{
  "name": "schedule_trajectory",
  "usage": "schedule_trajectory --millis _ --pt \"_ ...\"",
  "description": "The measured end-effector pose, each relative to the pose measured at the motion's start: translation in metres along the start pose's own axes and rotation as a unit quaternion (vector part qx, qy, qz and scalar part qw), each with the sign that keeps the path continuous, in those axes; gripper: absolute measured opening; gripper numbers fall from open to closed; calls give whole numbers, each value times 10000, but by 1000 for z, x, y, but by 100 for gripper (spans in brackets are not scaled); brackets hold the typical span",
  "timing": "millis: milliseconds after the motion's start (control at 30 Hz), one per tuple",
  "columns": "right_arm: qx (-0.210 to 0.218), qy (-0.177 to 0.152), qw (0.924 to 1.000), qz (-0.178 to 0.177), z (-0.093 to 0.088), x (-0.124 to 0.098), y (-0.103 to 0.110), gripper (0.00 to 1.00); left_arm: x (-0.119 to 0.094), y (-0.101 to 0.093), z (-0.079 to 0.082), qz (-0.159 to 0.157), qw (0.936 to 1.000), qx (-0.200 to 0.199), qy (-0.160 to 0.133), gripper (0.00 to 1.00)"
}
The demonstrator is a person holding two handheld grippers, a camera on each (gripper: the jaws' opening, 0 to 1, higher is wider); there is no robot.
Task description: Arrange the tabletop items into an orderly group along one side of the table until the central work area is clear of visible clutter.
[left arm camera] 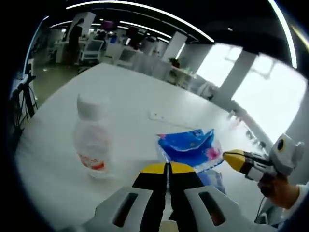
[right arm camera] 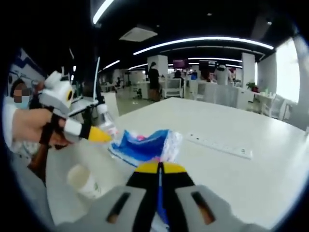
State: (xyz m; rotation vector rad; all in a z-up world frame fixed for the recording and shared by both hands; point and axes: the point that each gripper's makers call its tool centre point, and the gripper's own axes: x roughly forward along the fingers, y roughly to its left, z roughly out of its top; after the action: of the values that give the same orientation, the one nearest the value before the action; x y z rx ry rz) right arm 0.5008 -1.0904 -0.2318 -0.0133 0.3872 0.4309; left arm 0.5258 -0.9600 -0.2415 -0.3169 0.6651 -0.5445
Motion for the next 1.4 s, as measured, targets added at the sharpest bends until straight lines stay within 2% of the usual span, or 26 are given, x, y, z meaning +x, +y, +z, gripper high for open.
schedule_trajectory --millis 467,1000,1400 --pt "22 -182 9995 -271 11 -40 -22 0 0 -46 8 -246 9994 225 -92 0" --pt "171 -293 9973 -657 8 -87 -61 0 11 -102 -4 -516 9978 409 -15 0" --pt "276 -291 9947 -946 -4 -124 -96 0 27 -148 -19 -769 9956 519 93 0"
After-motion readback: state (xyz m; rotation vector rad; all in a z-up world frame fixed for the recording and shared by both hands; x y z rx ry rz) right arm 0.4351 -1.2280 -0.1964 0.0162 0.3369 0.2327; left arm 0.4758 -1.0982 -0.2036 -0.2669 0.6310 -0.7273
